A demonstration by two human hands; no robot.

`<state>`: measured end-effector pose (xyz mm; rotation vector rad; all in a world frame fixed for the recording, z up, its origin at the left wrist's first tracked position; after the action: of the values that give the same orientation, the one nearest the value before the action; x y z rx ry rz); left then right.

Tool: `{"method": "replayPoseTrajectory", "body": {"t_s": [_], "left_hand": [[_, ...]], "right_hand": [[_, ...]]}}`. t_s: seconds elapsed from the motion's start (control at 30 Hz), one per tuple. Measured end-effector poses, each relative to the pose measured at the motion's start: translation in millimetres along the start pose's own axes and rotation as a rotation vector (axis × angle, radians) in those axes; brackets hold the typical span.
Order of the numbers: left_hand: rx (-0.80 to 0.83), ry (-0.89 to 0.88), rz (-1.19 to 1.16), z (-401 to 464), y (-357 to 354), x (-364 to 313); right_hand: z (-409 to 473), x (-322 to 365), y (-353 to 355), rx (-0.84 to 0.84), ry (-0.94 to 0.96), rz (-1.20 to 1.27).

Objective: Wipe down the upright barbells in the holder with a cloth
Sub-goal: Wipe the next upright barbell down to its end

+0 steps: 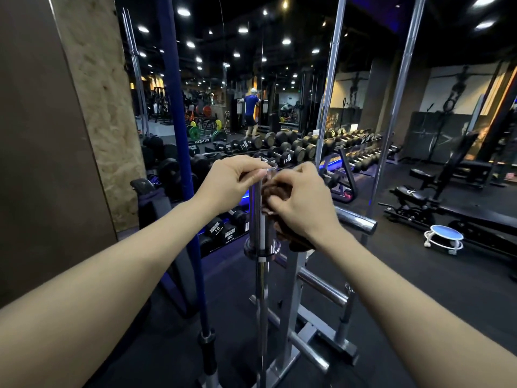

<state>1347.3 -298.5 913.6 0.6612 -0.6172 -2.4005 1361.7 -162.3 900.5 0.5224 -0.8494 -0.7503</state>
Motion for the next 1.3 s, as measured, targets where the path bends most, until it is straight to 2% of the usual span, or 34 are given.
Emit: {"method": "replayPoseTrajectory", "body": {"t_s": [0.17, 0.3, 0.4, 0.67, 0.8, 0.97, 1.03, 1.13, 1.3], "left_hand": [[-0.058, -0.006, -0.009, 0, -1, 2], [-0.075, 0.027, -0.043, -2, -2, 6], [-0.092, 0.017, -0.063, 0, -1, 10], [-0.111, 0.007, -0.179, 3, 0, 16], [-0.053, 0.113, -0.200, 6, 3, 13], [0.041, 0.085, 0.224, 11, 5, -18], [0.011, 0.096, 0.348, 6, 2, -23], [-0.061, 0.107, 0.244, 7, 2, -17], [-0.022, 0.037, 0.026, 11, 7, -4]], "right_hand": [[-38, -35, -59, 0.266, -0.065, -0.143], [-44, -36, -70, 0.355, 0.023, -0.285], [-41, -40, -71, 0.397, 0.010, -0.295], [-16, -58, -76, 0.398, -0.067, -0.297], [-13, -57, -77, 0.412, -0.089, -0.279], [-27, -51, -66, 0.385, -0.067, -0.296], [-34, -45, -64, 0.377, -0.055, -0.287], [-32, -43, -64, 0.397, -0.082, -0.238], [-15, -57, -69, 0.396, -0.139, -0.178]]}}
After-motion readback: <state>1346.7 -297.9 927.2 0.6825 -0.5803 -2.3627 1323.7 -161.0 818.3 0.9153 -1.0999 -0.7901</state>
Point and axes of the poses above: each hand's wrist, its own z-axis towards the middle knuckle, its own y-axis out of the back of the hand, x = y × z, the point moved 7 cm from there along z, towards the middle knuckle, and after that the axes turned 9 degrees about -y, right-handed, at the moved point
